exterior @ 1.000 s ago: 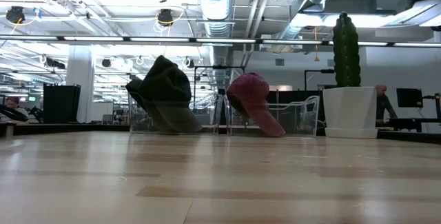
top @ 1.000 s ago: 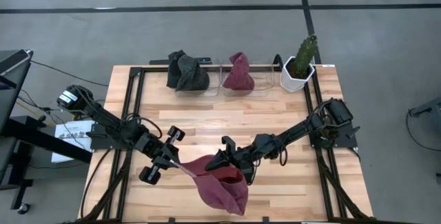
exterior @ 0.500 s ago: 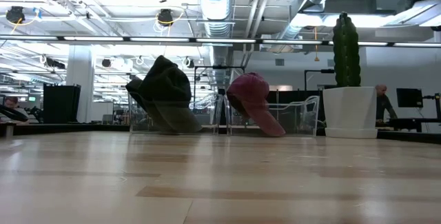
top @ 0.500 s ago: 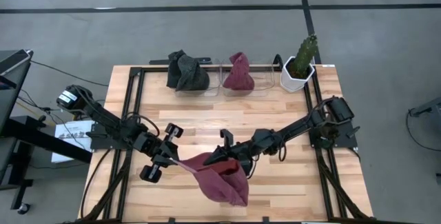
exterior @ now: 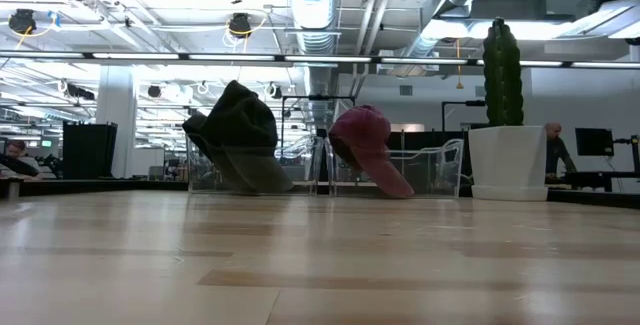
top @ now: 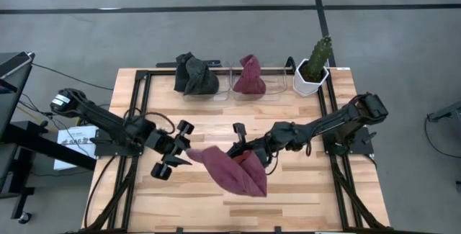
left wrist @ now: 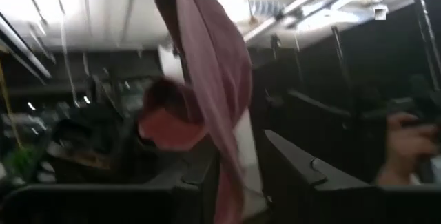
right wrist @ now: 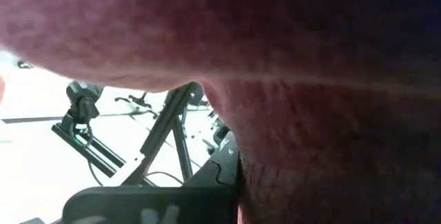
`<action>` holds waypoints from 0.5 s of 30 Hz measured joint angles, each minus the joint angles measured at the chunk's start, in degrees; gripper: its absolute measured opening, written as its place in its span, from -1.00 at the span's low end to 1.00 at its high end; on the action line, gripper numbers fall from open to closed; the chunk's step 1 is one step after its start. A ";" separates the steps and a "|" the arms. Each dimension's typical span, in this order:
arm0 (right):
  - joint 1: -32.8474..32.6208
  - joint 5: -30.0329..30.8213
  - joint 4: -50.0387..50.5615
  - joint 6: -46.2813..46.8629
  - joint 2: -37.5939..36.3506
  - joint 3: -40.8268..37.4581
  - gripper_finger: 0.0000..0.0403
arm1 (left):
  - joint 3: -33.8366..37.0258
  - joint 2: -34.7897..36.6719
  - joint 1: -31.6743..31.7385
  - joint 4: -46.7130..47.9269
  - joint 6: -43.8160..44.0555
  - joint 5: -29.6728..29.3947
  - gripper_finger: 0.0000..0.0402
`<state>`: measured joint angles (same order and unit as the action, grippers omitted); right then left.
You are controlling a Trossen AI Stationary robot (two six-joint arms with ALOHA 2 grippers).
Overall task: Pick & Place hat
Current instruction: Put the red cap into the right transparent bin
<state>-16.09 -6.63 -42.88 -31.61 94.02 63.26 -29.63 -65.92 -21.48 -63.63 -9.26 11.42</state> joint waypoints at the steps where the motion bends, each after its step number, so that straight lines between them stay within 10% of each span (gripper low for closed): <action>1: 0.33 0.10 0.76 0.44 -0.29 0.00 -0.98 | -0.01 0.73 0.95 2.03 0.94 1.28 -0.47; 15: 10.19 -0.38 24.64 13.73 -8.27 0.30 -0.98 | 0.21 13.73 8.94 23.84 0.04 -3.72 -0.31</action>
<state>-5.90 -7.01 -18.24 -17.87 85.74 63.57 -29.41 -52.18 -12.54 -39.79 -9.22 7.70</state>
